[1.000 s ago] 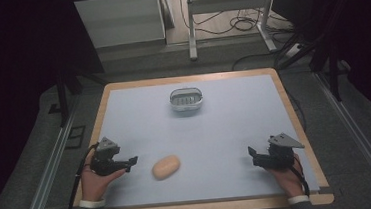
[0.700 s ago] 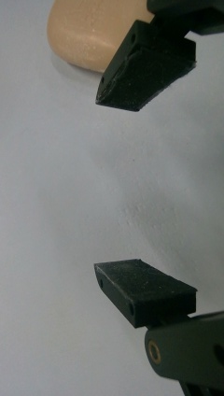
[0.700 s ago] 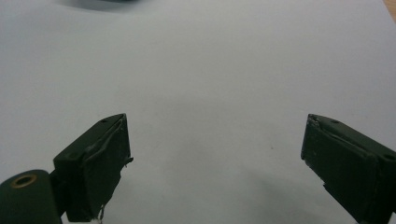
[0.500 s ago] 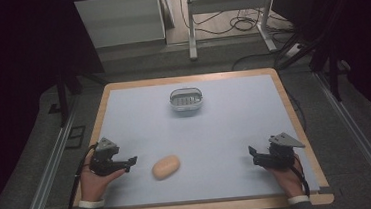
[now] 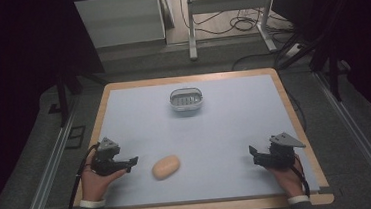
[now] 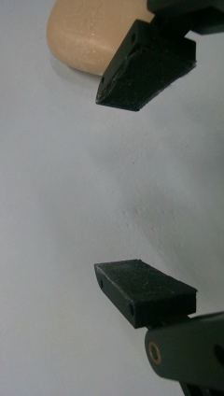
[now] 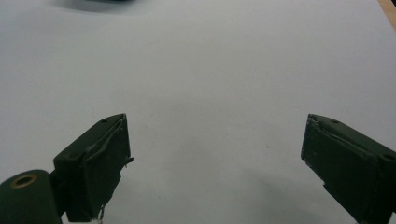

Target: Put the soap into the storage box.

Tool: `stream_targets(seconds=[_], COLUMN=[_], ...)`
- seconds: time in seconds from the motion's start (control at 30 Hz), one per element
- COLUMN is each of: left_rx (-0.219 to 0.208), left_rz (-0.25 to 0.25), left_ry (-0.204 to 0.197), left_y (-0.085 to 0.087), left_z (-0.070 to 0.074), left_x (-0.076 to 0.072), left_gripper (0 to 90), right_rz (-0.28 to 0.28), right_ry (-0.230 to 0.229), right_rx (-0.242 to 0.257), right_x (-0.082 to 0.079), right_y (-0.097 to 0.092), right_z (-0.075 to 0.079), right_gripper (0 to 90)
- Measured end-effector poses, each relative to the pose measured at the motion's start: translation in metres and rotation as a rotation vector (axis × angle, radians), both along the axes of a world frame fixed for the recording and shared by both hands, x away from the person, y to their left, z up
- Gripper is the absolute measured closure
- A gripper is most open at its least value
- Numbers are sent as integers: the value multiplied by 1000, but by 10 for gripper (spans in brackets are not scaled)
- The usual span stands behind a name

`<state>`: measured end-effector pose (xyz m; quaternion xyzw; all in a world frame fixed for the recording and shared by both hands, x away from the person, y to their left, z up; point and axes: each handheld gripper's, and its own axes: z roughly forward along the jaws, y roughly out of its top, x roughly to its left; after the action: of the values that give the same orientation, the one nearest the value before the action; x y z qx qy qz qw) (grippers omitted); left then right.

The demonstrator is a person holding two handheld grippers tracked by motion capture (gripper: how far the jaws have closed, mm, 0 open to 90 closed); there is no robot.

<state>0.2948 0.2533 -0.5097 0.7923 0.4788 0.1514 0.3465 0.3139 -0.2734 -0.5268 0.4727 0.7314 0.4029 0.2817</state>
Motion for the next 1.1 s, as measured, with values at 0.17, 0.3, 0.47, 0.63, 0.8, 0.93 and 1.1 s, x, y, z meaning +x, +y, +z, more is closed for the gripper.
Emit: stream_targets(seconds=[0.17,0.3,0.47,0.63,0.8,0.93,1.1], left_rx=[13,37,71,96,103,105,116], left_rz=[-21,-44,-89,-122,-135,-151,-173], left_ry=[14,30,22,25,27,23,22], left_y=[-5,-13,-25,-33,-37,-41,-48], left_z=[4,18,31,39,43,47,51], left_x=[2,5,7,10,14,14,15], left_gripper=[169,179,183,183,181,178,180], right_rz=[4,6,13,8,8,4,1], right_ry=[3,4,-4,-7,0,-7,-5], right_rx=[13,14,24,19,20,18,20], right_x=[0,0,-1,-1,0,-1,-1], right_y=[-1,-1,-2,-2,-2,-1,-2], right_z=[0,0,0,0,0,0,0], right_gripper=[81,81,83,83,84,84,84])
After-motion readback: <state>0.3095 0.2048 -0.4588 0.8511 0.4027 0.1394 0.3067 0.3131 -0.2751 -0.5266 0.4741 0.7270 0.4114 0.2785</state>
